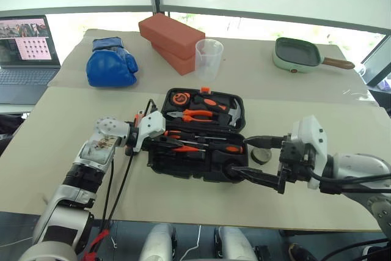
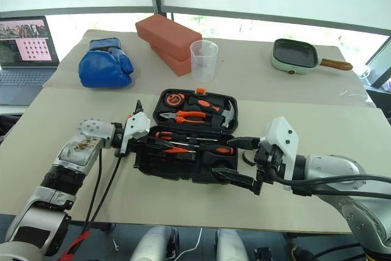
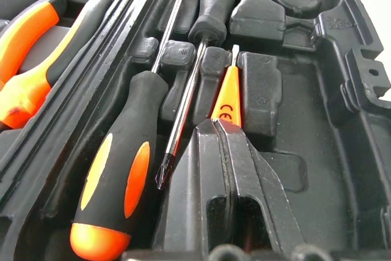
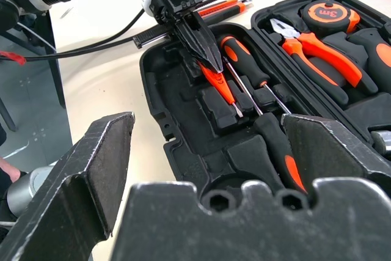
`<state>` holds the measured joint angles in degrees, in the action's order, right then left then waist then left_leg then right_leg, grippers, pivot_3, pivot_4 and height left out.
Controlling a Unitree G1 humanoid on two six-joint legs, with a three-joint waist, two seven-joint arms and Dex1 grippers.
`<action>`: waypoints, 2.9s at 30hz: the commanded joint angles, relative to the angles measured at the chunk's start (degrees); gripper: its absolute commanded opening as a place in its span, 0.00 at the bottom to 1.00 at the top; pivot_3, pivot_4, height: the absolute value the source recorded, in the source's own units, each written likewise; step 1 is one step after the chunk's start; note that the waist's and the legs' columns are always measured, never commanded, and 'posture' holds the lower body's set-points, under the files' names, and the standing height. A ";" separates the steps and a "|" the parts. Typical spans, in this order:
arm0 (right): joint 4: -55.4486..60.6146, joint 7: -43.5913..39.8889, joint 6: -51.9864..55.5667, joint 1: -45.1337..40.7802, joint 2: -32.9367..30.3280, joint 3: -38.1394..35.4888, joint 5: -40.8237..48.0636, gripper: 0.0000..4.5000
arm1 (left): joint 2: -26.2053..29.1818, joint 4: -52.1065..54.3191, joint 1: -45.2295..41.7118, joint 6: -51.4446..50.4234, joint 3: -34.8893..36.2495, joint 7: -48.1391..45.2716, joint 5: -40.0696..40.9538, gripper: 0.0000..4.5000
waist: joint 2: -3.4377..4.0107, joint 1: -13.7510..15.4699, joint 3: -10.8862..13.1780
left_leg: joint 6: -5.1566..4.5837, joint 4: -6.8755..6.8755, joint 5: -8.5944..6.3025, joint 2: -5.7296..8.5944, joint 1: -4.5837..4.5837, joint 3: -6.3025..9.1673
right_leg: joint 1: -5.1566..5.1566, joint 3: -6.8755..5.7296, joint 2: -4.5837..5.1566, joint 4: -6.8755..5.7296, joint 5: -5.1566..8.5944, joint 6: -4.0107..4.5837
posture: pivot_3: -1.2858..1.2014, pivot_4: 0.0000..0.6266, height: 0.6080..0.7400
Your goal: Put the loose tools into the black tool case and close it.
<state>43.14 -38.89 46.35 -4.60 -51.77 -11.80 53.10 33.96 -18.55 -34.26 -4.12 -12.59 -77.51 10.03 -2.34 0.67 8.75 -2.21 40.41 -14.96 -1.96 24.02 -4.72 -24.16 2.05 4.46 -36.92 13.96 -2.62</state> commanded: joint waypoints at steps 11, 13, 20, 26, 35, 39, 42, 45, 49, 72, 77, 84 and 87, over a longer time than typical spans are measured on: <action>-0.80 -0.10 -0.14 -2.79 0.14 0.61 0.45 1.00 | 0.50 -4.15 1.88 2.07 -2.11 0.28 -3.71 0.01 | 0.21 -0.16 -0.32 | 0.00 -0.03 0.00 -0.01 -0.25 -0.08 | 0.14 0.13 -0.01 -0.07 0.00 0.01 | 0.52 0.24 0.99; -0.97 -0.41 -0.35 -3.61 0.17 1.43 0.11 1.00 | 1.32 -2.85 1.72 -0.48 -1.22 0.65 -2.94 0.01 | 0.23 -0.18 -0.34 | 0.00 -0.03 0.00 -0.01 -0.26 -0.09 | 0.14 0.14 -0.02 -0.08 0.00 0.01 | 0.52 0.24 0.99; -4.11 -3.56 -1.18 -9.02 0.90 6.11 -1.26 1.00 | 10.62 18.61 4.08 -29.58 17.24 5.25 15.90 0.32 | 0.05 -1.52 -0.21 | 0.00 -0.03 0.00 -0.13 -0.11 -0.08 | -0.10 0.17 -0.11 -0.16 -0.02 0.05 | 0.52 0.24 0.99; -9.77 -10.26 -4.70 -14.68 2.45 12.67 -6.64 1.00 | 18.41 34.22 25.38 -46.41 40.61 14.08 21.74 0.78 | 0.13 -2.36 -0.21 | 0.01 -0.24 -0.01 -0.26 -0.25 -0.20 | -0.04 0.24 0.00 -0.02 0.00 0.03 | 0.52 0.24 0.99; -16.19 -16.69 -6.54 -21.19 6.56 16.63 -10.02 1.00 | 19.50 46.44 33.51 -65.94 45.79 30.85 22.53 0.98 | -0.07 0.63 -0.11 | 0.12 -0.37 0.08 -0.22 -0.59 -0.10 | 0.04 -0.08 0.14 0.06 0.00 0.13 | 0.52 0.24 0.99; -16.17 -17.40 -6.91 -20.28 6.99 16.20 -10.76 1.00 | 16.36 42.89 13.67 -83.21 34.39 43.76 19.11 0.98 | -0.15 1.26 -0.13 | 0.10 -0.39 0.11 -0.02 -0.61 -0.07 | 0.17 -0.10 0.21 0.02 -0.05 0.10 | 0.52 0.24 0.99; -14.53 -16.88 -6.79 -18.27 7.07 15.44 -10.92 1.00 | 11.68 36.38 2.48 -88.29 30.15 49.32 19.77 0.98 | -0.17 0.79 -0.15 | 0.09 -0.42 0.11 0.11 -0.52 -0.12 | 0.21 0.03 0.13 -0.03 -0.09 0.08 | 0.52 0.24 0.99; -12.16 -15.55 -6.20 -15.96 7.16 14.52 -10.65 1.00 | 9.72 29.67 -3.25 -88.38 23.82 52.28 18.64 0.98 | -0.18 -0.03 -0.15 | 0.13 -0.50 0.13 0.08 -0.37 -0.11 | 0.00 0.05 0.05 -0.05 -0.09 0.10 | 0.52 0.24 0.99; -9.29 -13.19 -5.36 -12.94 7.10 12.77 -9.93 1.00 | 8.09 21.86 -7.55 -85.80 16.07 53.13 15.83 0.98 | -0.17 -0.79 -0.14 | 0.18 -0.61 0.15 0.06 -0.32 -0.12 | -0.12 0.16 0.00 -0.05 -0.07 0.15 | 0.52 0.24 0.99; -0.64 -9.62 -6.55 -4.69 0.71 9.05 -13.56 1.00 | 7.42 2.74 -13.79 -55.63 9.41 38.96 9.96 0.32 | -0.12 0.33 -0.18 | 0.19 -0.53 0.19 0.08 -0.48 -0.13 | 0.07 0.16 0.04 -0.07 -0.06 0.14 | 0.52 0.24 0.99; 0.66 -11.29 -7.69 -1.07 -0.99 7.52 -13.56 1.00 | 13.75 10.98 -14.74 -40.44 3.28 17.97 10.28 0.32 | -0.25 0.01 -0.10 | 0.16 -0.49 0.17 0.06 -0.14 -0.13 | -0.12 0.08 0.03 0.13 -0.07 0.14 | 0.52 0.24 0.99; 2.80 -9.16 -5.05 1.04 -0.48 5.27 -10.87 1.00 | 18.98 24.12 -13.39 -24.97 -10.70 -6.81 5.55 0.32 | -0.17 0.02 -0.11 | 0.12 -0.52 0.14 0.04 -0.13 -0.21 | -0.09 0.09 0.00 0.24 -0.06 0.14 | 0.52 0.24 0.99; 3.74 -8.24 -2.05 2.12 -0.74 3.76 -6.12 1.00 | 15.52 24.35 -13.51 -21.43 -13.26 -7.50 3.58 0.32 | -0.18 0.24 -0.10 | 0.11 -0.46 0.14 0.04 -0.14 -0.21 | -0.05 0.10 -0.01 0.20 -0.06 0.13 | 0.52 0.24 0.99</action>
<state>44.55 -47.66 42.69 -2.91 -52.21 -5.42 43.53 50.75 4.49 -46.99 -28.38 -25.72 -84.38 15.13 -2.52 0.91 8.66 -2.10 39.99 -14.82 -1.92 23.88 -4.91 -24.21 2.15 4.44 -36.73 13.90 -2.50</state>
